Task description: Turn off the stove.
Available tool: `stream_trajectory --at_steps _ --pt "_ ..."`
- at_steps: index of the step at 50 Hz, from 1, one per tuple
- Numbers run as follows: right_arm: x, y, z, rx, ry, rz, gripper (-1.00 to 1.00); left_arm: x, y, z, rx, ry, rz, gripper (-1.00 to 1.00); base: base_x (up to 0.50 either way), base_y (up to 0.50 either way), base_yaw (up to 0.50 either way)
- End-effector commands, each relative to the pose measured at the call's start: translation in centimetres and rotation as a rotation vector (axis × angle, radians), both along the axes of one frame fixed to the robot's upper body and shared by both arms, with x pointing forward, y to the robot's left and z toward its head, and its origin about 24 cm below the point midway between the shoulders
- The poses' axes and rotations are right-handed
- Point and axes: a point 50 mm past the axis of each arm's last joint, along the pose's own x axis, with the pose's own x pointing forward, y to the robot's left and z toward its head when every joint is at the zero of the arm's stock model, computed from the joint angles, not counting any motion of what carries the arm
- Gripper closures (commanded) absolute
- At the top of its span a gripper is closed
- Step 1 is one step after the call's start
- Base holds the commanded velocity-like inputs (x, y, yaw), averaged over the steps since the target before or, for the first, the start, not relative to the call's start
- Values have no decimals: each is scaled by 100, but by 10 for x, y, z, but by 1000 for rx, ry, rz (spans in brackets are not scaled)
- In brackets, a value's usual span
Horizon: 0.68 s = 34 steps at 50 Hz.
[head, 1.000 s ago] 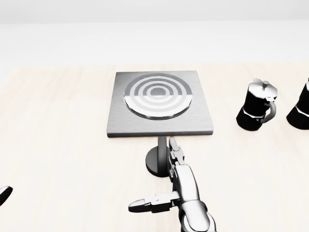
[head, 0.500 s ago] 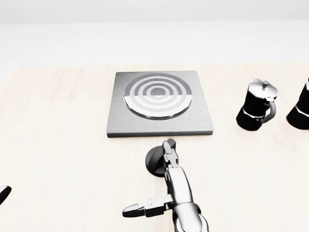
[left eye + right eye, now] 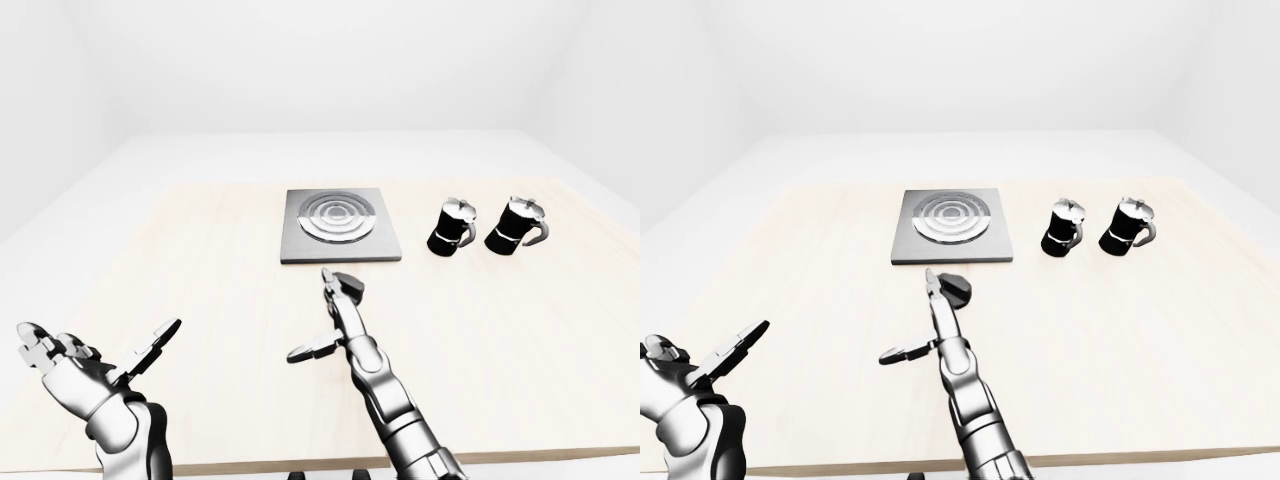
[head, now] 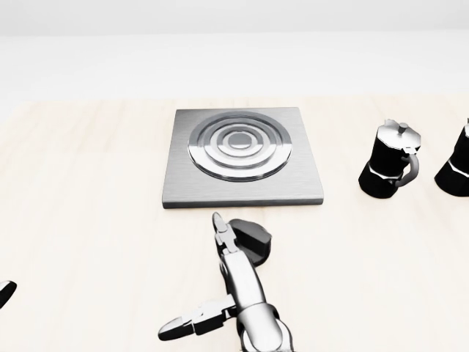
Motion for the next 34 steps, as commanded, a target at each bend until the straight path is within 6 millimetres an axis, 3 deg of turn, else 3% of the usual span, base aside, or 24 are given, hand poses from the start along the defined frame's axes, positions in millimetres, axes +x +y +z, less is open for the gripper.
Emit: stream_trajectory --at_steps 1,9,10,14,16,18,19,20,23,26,30,34 --pt "23 26 19 20 -28 127 -100 0 0 1 1 -5 -2 -100 0 0 0" --pt "71 3 46 9 -66 1 -100 2 0 -1 -4 0 -3 -100 0 0 0" --pt "86 -8 51 1 -45 -48 -100 1 0 0 -2 -2 -4 -100 0 0 0" --pt "114 -36 61 -19 29 -169 -100 -1 0 4 0 -18 -2 -100 0 0 0" --pt "129 -51 80 -18 16 -227 -100 0 0 2 -3 -14 -3 -100 0 0 0" --pt "136 -47 99 22 -28 -182 -100 1 0 2 -4 -12 -4 -100 0 0 0" --pt "139 -38 125 31 -133 -143 -100 1 0 2 -5 -12 -4 -100 0 0 0" --pt "139 -38 128 35 -148 -141 -100 1 0 2 -5 -12 -4 -100 0 0 0" --pt "126 -17 177 90 -393 -44 -100 1 0 3 -1 -15 -6 -100 0 0 0" --pt "91 -1 220 118 -667 33 -100 0 0 2 -4 -13 -8 -100 0 0 0" --pt "46 8 246 127 -887 97 -100 -1 0 3 -1 -15 -9 -100 0 0 0" --pt "22 14 245 97 -954 148 -100 0 0 1 -1 -7 -12 -100 0 0 0"
